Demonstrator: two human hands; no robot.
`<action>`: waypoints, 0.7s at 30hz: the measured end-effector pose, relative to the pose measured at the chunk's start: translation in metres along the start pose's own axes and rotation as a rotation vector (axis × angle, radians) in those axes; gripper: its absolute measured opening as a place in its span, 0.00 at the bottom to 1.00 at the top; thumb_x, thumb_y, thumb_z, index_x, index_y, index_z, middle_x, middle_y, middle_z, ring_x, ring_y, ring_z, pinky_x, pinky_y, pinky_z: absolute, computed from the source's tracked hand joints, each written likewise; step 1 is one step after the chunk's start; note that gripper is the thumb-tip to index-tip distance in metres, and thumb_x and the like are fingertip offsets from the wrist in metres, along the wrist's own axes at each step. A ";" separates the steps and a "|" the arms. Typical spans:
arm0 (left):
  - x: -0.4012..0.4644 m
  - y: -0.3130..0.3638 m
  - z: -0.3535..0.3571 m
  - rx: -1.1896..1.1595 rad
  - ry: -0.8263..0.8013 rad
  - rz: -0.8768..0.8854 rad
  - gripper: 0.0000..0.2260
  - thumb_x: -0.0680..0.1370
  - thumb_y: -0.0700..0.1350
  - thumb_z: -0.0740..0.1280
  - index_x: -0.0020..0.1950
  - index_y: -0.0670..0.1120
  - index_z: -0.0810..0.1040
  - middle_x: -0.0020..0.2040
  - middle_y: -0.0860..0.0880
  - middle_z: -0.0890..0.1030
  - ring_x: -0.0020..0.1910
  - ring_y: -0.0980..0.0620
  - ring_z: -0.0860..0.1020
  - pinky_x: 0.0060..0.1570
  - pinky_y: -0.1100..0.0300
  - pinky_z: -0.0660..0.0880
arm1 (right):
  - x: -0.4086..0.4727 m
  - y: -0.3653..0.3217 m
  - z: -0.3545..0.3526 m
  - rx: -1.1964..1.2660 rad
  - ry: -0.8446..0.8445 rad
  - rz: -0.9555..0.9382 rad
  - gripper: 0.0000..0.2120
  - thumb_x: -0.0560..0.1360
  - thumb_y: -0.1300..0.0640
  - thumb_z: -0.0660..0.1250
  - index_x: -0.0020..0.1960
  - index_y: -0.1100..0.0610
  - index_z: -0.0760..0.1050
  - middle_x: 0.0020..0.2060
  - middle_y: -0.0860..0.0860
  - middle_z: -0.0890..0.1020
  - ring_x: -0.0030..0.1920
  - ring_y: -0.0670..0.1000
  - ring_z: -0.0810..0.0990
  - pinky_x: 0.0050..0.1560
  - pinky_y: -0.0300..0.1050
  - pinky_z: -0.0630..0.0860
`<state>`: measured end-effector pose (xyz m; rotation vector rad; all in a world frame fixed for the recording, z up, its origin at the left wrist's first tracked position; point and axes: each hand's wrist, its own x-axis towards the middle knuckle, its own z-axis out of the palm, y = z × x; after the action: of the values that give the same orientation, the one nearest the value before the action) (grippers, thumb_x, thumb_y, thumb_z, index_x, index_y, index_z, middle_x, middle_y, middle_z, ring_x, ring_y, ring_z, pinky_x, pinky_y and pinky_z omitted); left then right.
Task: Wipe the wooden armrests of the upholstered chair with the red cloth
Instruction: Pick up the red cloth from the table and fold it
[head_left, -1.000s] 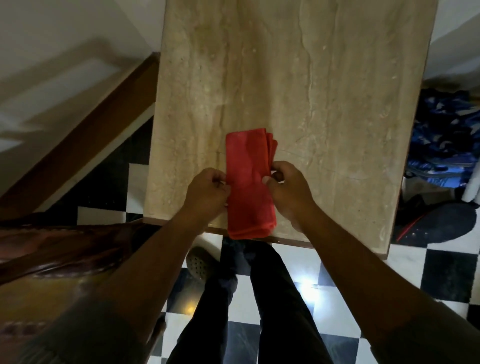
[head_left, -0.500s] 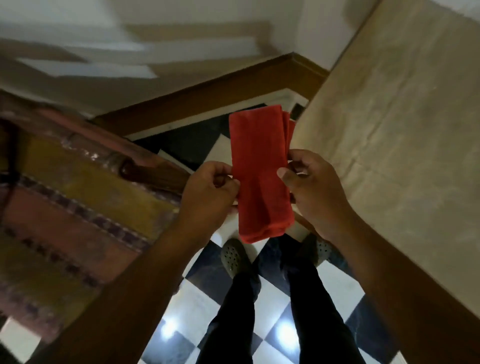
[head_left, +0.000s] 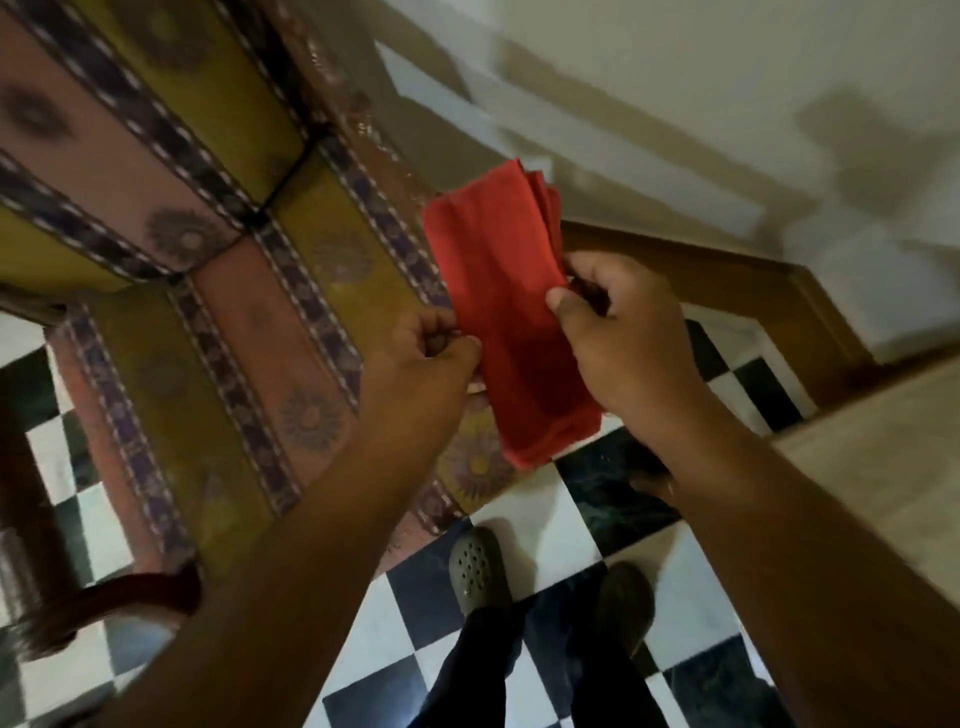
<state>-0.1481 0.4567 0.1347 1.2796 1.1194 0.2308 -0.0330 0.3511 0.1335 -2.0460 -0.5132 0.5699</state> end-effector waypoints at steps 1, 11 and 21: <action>0.008 0.001 0.000 -0.037 0.022 -0.019 0.06 0.80 0.37 0.64 0.55 0.44 0.77 0.45 0.45 0.83 0.36 0.55 0.83 0.35 0.59 0.81 | 0.011 -0.002 0.007 -0.037 0.017 -0.014 0.15 0.81 0.54 0.64 0.66 0.51 0.76 0.52 0.41 0.77 0.48 0.36 0.74 0.46 0.28 0.65; 0.061 -0.035 -0.006 -0.095 0.061 -0.188 0.08 0.80 0.37 0.64 0.58 0.42 0.77 0.45 0.44 0.81 0.38 0.53 0.80 0.35 0.60 0.81 | 0.044 0.019 0.065 -0.456 0.106 -0.166 0.15 0.80 0.55 0.59 0.64 0.57 0.73 0.59 0.57 0.77 0.59 0.56 0.77 0.52 0.44 0.75; 0.099 -0.076 -0.044 0.555 0.092 0.229 0.13 0.82 0.53 0.61 0.63 0.50 0.78 0.57 0.51 0.83 0.55 0.57 0.78 0.53 0.59 0.74 | 0.051 0.036 0.087 -1.067 -0.253 -0.527 0.33 0.82 0.44 0.48 0.79 0.63 0.52 0.79 0.65 0.56 0.80 0.63 0.52 0.78 0.64 0.49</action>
<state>-0.1652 0.5264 0.0240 1.9110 1.1567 0.1527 -0.0371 0.4197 0.0517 -2.6298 -1.7284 0.2222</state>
